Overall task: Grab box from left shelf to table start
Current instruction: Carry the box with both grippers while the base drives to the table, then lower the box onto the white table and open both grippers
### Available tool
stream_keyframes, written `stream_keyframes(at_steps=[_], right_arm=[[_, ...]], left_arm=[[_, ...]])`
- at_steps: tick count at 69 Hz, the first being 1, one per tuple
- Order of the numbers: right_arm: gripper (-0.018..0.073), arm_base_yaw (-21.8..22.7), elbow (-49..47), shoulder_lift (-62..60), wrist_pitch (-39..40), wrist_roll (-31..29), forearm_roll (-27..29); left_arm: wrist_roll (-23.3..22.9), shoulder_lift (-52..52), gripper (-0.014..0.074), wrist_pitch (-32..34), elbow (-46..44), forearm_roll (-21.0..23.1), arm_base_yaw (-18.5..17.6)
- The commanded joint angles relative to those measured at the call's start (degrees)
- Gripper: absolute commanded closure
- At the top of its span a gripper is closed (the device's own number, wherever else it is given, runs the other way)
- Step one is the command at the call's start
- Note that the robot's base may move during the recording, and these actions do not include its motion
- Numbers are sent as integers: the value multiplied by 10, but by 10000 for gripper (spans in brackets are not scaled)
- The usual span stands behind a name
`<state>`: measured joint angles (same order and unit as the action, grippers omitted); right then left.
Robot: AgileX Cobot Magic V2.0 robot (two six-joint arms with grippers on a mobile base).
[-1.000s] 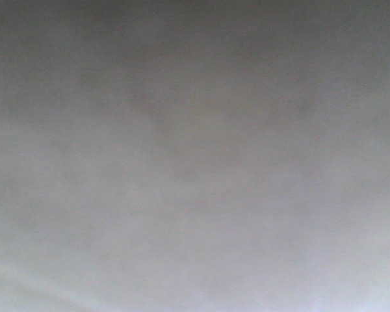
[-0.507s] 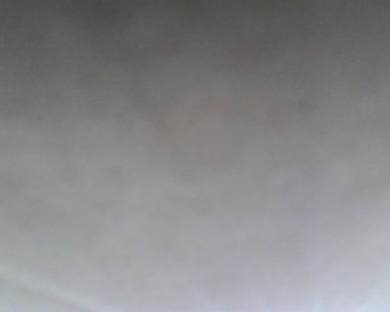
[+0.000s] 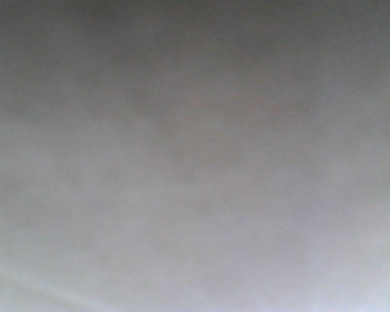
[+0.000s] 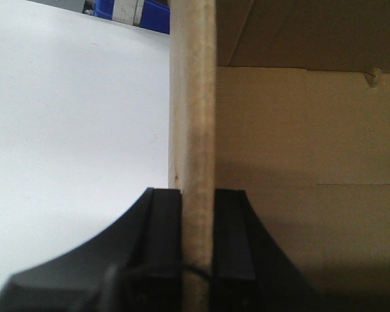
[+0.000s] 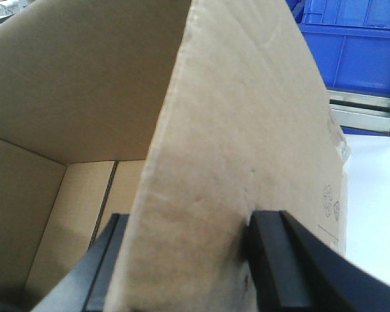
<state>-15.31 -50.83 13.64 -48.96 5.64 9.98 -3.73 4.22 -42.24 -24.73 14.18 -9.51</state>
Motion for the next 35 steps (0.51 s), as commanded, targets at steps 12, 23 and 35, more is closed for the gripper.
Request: stream_keyframes(at_steps=[12,23,35], right_arm=[[501,0,-27,16,51,-5,2],[501,0,-64,79,-8,-5,-3],[501,0,-123,176,-77,-5,-5]], left_arm=[[4,13,695,34,-53,-78,-3],[4,63,695,-12,-152,-125,-3],[4,156,696,-74,-262,-131,-3]])
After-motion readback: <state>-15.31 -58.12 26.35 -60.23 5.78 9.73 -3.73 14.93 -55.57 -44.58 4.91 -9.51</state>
